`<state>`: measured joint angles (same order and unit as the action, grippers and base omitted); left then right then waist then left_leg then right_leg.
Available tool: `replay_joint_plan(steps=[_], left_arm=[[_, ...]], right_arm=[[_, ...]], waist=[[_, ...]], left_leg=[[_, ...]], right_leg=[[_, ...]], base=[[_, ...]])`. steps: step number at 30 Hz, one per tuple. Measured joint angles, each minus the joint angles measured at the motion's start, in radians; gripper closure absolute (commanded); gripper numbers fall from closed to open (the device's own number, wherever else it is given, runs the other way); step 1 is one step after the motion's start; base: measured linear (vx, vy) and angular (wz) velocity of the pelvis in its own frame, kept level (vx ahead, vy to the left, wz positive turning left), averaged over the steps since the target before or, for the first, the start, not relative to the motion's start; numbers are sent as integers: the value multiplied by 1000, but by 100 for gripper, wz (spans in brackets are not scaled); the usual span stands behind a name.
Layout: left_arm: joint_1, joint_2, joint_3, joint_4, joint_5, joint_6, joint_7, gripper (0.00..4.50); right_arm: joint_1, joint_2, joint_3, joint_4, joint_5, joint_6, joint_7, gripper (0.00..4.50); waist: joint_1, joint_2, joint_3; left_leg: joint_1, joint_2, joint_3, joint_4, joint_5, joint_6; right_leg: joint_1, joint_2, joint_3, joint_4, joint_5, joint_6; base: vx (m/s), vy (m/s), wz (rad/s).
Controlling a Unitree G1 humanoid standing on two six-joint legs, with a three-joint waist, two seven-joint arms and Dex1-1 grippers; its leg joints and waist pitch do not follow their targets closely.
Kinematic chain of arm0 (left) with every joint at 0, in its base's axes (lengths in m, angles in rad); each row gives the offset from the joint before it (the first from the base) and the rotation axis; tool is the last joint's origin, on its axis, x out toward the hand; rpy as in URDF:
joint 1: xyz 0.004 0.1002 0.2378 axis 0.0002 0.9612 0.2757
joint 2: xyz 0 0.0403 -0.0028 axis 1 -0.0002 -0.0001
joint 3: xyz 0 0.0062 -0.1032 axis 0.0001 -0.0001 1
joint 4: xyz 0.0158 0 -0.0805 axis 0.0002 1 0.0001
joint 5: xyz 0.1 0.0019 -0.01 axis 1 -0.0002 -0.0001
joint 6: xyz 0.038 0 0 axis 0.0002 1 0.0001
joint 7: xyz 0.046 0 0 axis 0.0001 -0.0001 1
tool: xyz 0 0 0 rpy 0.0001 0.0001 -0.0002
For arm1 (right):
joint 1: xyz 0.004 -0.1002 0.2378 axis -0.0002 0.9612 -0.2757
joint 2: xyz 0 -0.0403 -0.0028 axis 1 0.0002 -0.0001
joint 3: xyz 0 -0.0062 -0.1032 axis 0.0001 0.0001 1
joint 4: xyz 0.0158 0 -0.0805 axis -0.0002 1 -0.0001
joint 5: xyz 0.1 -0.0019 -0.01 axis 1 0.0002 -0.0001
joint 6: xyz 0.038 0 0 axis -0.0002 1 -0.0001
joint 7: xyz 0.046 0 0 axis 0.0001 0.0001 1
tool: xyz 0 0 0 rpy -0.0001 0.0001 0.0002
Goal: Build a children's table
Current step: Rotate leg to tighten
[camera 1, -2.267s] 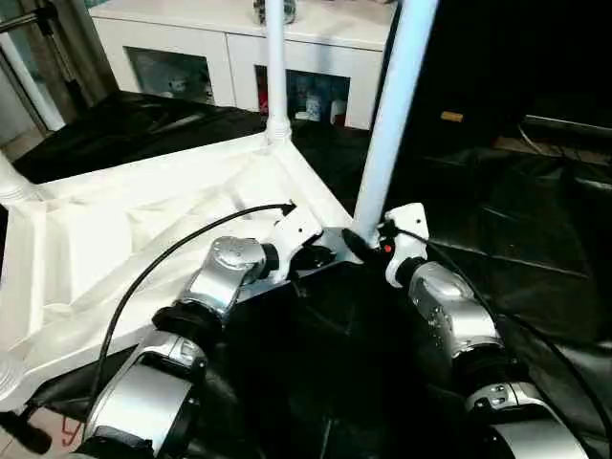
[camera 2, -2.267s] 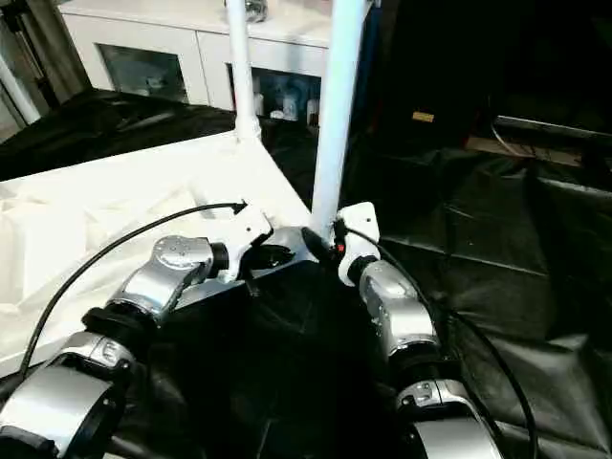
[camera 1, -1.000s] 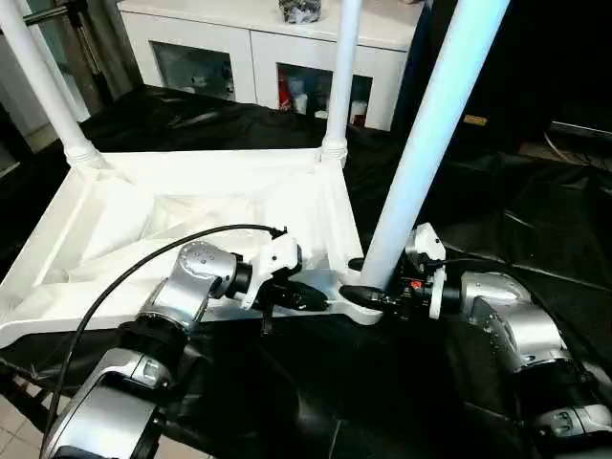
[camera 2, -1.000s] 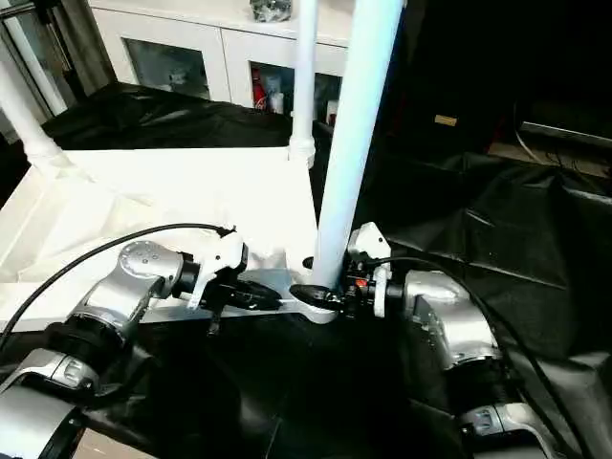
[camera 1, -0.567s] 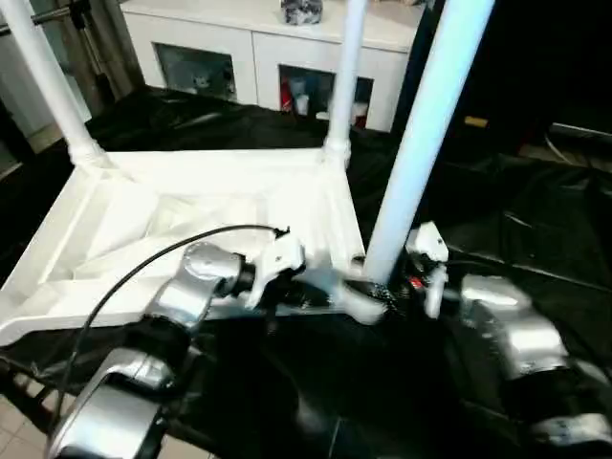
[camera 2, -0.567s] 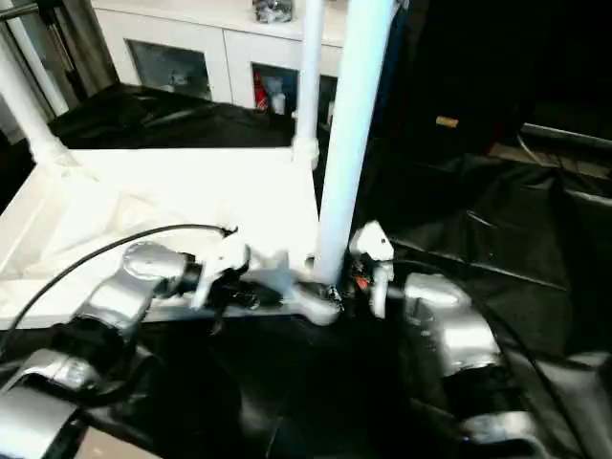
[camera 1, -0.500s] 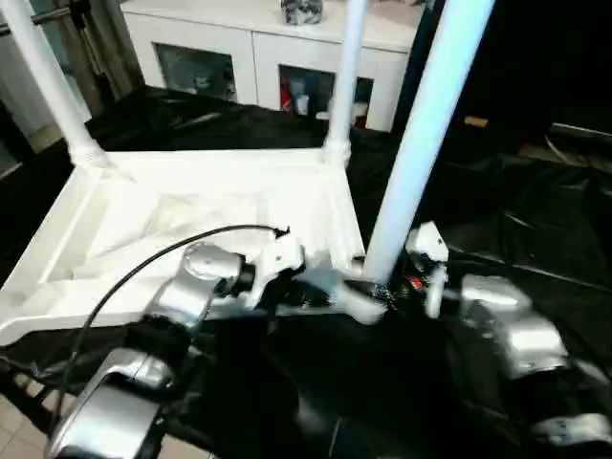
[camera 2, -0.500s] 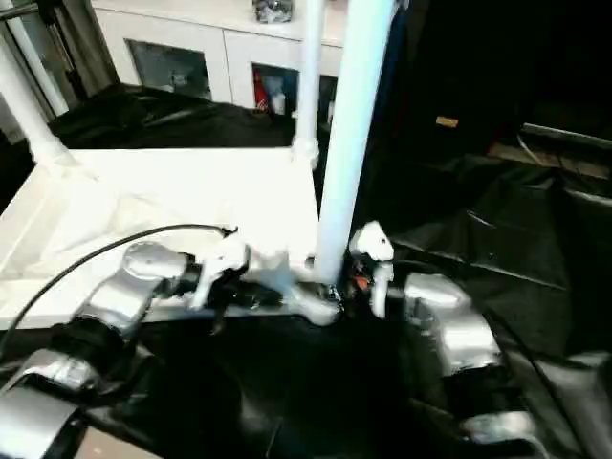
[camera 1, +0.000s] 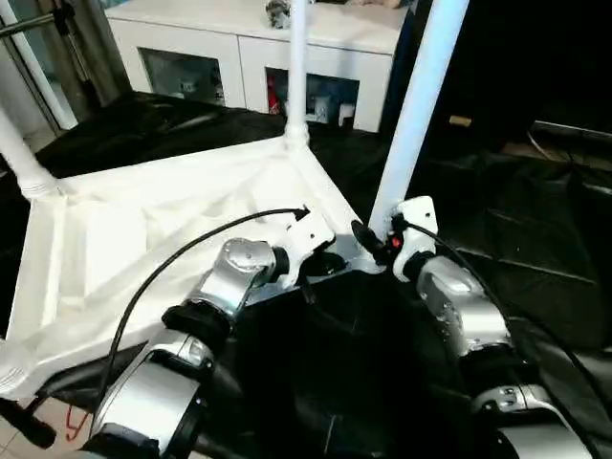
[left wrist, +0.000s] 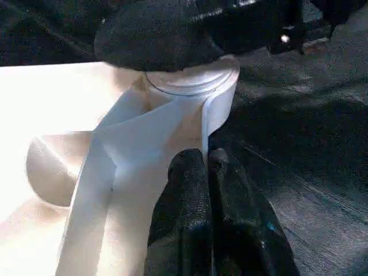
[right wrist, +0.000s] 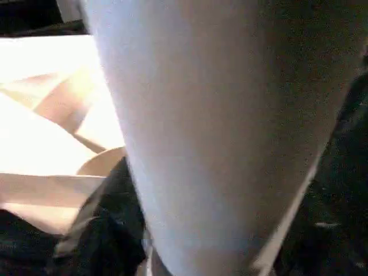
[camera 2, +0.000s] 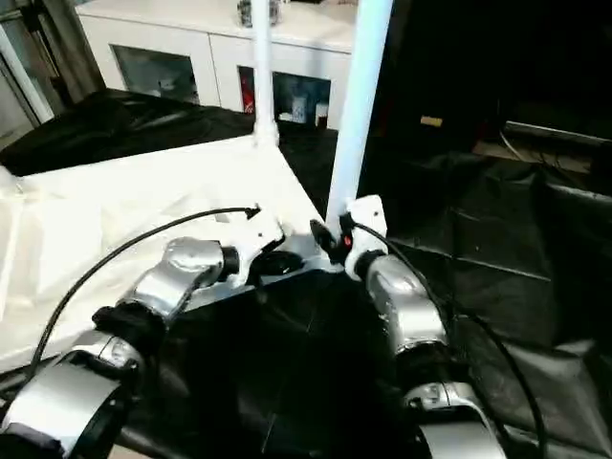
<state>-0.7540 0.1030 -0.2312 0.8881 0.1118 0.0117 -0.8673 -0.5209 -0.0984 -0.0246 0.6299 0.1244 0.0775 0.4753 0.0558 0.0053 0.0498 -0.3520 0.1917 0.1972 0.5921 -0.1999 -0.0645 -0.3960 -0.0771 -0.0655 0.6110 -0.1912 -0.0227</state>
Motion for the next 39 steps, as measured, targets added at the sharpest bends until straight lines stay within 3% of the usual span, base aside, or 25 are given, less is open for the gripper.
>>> replay_joint_plan(steps=[5, 14, 22, 30, 39], left_arm=[[0, 6, -5, 0, 0, -18, -28, 450], [27, 52, -20, -42, -16, -56, -186, 450], [75, 122, -31, -108, -52, -85, -378, 450], [102, 165, -33, -151, -70, -87, -444, 450], [112, 162, -34, -172, -71, -85, -452, 450]], right_arm=[[23, -36, 1, -29, 2, 1, 104, 117], [86, -183, 41, -122, 71, 51, 413, 117], [104, -276, 120, -176, 100, 99, 655, 117], [123, -292, 132, -212, 120, 141, 716, 191], [135, -309, 139, -257, 117, 154, 722, 233]], waist=[[4, 0, 0], [9, 1, 1], [12, 1, 1], [15, 0, 2], [22, 0, 2]], left_leg=[[-1, 0, 0, -1, 0, 0], [-4, 0, 0, -1, 0, 1], [-5, 1, 0, -1, 0, 1], [-7, 1, 1, -1, 0, 1], [-6, 1, 1, -1, 0, 1]], right_leg=[[-1, 0, 0, -1, 0, 0], [-2, 0, -1, -1, -1, 1], [-4, 0, -1, -1, -1, 1], [-6, 0, -1, -1, -1, 1], [-6, 0, -1, -1, -1, 1]], base=[[0, 0, 0], [0, 0, 0], [0, 0, 0], [0, 0, 0], [0, 0, 0]])
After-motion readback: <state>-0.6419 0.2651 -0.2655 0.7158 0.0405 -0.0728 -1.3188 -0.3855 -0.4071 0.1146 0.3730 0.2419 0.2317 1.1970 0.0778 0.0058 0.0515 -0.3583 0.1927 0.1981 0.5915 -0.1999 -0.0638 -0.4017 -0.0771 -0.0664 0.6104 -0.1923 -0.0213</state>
